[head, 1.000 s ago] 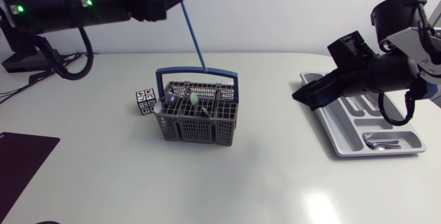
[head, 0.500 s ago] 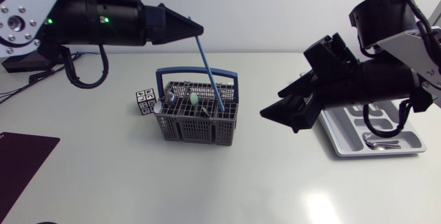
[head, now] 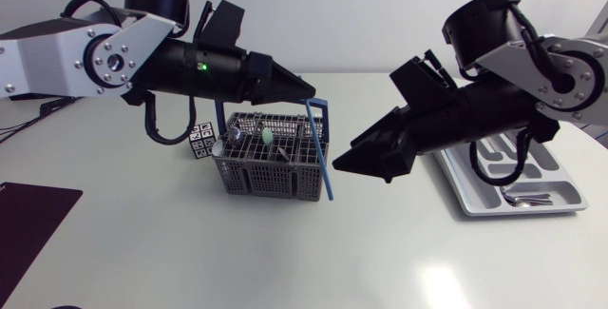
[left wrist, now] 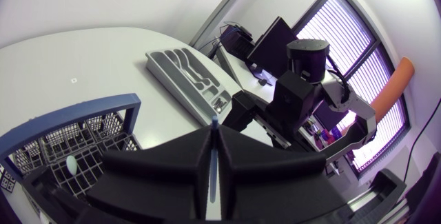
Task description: Transfer all utensils from the basket to the drawer tray.
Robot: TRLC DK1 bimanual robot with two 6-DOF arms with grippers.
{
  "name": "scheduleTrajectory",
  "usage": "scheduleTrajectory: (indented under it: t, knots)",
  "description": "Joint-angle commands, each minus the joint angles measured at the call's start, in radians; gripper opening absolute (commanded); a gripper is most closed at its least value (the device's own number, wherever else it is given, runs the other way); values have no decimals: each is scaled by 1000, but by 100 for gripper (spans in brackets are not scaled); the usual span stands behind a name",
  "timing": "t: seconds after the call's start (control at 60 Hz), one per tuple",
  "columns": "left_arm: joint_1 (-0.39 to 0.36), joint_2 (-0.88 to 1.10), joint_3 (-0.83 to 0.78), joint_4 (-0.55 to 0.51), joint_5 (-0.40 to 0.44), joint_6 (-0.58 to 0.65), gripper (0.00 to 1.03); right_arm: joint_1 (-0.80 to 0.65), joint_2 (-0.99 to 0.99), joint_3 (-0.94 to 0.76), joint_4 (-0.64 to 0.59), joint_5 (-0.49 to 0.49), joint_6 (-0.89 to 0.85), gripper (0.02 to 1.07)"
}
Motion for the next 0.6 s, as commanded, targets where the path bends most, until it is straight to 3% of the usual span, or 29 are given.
scheduleTrajectory:
  t: [0.0, 0.067, 0.35, 0.467, 0.583]
  knots:
    - [-9, 23, -17, 10, 21, -33, 4, 25, 34, 26, -12, -18, 33, 79]
    - [-11, 23, -22, 11, 24, -35, 4, 42, 48, 23, -7, -16, 39, 77]
    - [-14, 22, -30, 14, 26, -35, 4, 65, 90, 17, 14, -16, 48, 53]
    - [-14, 19, -33, 14, 26, -35, 4, 70, 99, 18, 16, -18, 49, 51]
    - [-14, 14, -39, 19, 26, -33, 4, 79, 103, 17, 17, -18, 49, 42]
